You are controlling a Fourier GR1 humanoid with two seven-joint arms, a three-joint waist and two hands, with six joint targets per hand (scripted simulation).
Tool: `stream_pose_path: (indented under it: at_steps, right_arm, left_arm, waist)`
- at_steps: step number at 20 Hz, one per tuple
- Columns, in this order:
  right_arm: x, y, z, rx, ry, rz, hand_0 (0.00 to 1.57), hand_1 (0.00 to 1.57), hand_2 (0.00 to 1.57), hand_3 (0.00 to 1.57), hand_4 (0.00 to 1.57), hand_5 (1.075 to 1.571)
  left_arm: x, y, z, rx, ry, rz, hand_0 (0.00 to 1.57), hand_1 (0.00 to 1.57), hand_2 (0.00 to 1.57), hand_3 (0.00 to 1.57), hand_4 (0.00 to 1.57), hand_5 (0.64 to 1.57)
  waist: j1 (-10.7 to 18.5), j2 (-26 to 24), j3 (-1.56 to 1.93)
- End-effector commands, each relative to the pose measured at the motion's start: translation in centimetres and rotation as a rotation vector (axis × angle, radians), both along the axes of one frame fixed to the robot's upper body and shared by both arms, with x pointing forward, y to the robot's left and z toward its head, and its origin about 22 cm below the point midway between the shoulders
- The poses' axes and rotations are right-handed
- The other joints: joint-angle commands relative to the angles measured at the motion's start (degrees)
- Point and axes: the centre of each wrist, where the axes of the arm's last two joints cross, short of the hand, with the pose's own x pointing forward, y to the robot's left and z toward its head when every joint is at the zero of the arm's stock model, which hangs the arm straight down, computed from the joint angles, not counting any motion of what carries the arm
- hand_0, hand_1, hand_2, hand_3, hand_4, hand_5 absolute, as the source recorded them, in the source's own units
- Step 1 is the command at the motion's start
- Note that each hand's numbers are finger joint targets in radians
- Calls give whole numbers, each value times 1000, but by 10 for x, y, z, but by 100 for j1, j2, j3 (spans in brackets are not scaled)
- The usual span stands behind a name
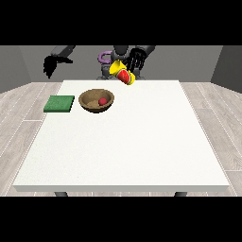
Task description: Pick the cup and pour the ball into the bowl, then pick the bowl and place it on the pad
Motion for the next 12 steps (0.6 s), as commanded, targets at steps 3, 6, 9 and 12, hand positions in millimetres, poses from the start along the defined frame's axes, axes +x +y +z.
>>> stream_pose_path:
  at_steps: [3, 6, 9, 12]
  right_arm:
    - [26, 31, 13, 27, -87, 35, 0, 0, 0, 0, 331, 1568]
    - [38, 56, 14, 40, -112, 28, 0, 0, 0, 0, 293, 1570]
    - [36, 70, 4, 12, -82, -43, 0, 0, 0, 0, 201, 1571]
    - [48, 96, 9, 60, -69, -79, 0, 0, 0, 0, 295, 1570]
  left_arm:
    - [-18, 38, -16, -683, 54, 126, 0, 0, 0, 0, 0, 1541]
    - [-32, 44, -16, -888, 47, 2, 0, 0, 0, 0, 0, 1556]
    - [-48, 53, -25, -1028, 85, -153, 0, 0, 0, 0, 0, 1564]
    - [-53, 66, -38, -1071, 77, -265, 0, 0, 0, 0, 0, 1565]
  waist:
    - [-120, 802, -60]
    - [-25, 930, -16]
    - [388, 974, 34]
    - [629, 1065, 65]
